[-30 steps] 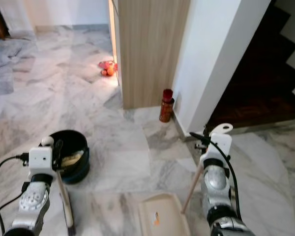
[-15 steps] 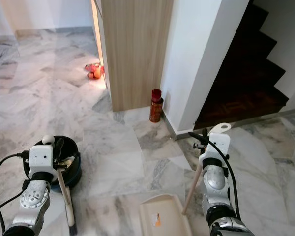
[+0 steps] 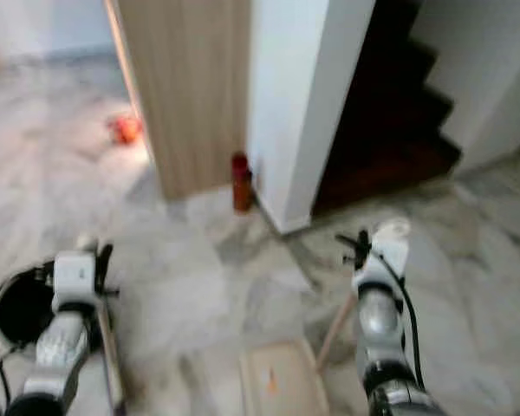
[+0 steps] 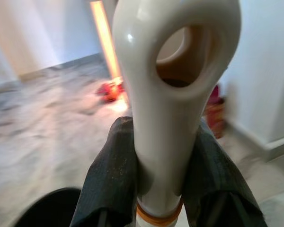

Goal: Sweep floor

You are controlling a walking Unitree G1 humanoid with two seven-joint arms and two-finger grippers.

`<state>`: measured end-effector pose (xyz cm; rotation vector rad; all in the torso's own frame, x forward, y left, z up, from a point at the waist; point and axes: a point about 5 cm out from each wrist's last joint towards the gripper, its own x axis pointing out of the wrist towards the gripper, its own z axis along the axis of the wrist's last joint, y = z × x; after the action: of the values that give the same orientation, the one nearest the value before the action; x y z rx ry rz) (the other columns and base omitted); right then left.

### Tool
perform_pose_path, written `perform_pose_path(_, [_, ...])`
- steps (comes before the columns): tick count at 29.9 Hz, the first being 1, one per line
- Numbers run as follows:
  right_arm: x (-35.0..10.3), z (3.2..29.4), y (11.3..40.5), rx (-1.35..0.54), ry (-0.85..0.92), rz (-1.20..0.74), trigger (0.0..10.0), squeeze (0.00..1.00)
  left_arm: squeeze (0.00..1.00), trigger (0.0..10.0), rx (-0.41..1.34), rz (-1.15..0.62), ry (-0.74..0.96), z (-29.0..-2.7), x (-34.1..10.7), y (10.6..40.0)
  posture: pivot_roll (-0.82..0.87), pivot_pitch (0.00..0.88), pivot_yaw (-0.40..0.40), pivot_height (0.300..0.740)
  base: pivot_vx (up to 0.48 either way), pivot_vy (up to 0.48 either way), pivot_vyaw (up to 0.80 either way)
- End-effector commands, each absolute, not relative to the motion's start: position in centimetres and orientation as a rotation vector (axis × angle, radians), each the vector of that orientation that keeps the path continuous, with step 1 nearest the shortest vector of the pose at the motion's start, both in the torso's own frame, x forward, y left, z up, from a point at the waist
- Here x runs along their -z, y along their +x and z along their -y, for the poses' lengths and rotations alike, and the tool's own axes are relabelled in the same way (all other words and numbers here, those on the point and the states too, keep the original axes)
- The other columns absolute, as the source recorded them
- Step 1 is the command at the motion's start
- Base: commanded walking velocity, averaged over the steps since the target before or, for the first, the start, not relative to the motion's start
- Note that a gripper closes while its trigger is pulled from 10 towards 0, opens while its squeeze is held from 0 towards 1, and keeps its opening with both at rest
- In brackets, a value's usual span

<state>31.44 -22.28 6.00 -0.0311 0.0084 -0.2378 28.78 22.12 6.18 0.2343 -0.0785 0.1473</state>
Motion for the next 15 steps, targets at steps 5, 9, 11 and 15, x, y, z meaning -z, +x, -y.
perform_pose_path(5, [-6.57,22.19,31.77,0.237,-0.03,0.017,10.0,0.0,0.0,10.0,-0.142,0.112,0.259,-22.32,-6.89,29.01,0.04,0.0,-0.042,0.74,0.0,0.0,-0.8])
perform_pose_path(9, [-6.47,22.15,31.71,0.247,-0.023,0.015,10.0,0.0,0.0,10.0,-0.137,0.113,0.262,-22.27,-6.98,29.09,0.04,0.0,-0.037,0.74,0.0,0.0,-0.8])
perform_pose_path(11, [-6.47,22.2,31.7,0.25,-0.022,0.015,10.0,0.0,0.0,10.0,-0.136,0.115,0.263,-22.26,-7.04,29.15,0.04,0.0,-0.035,0.74,0.0,0.0,-0.8])
perform_pose_path(15, [-6.47,22.26,31.68,0.253,-0.023,0.015,10.0,0.0,0.0,10.0,-0.136,0.115,0.266,-22.3,-7.08,29.22,0.04,0.0,-0.034,0.74,0.0,0.0,-0.8])
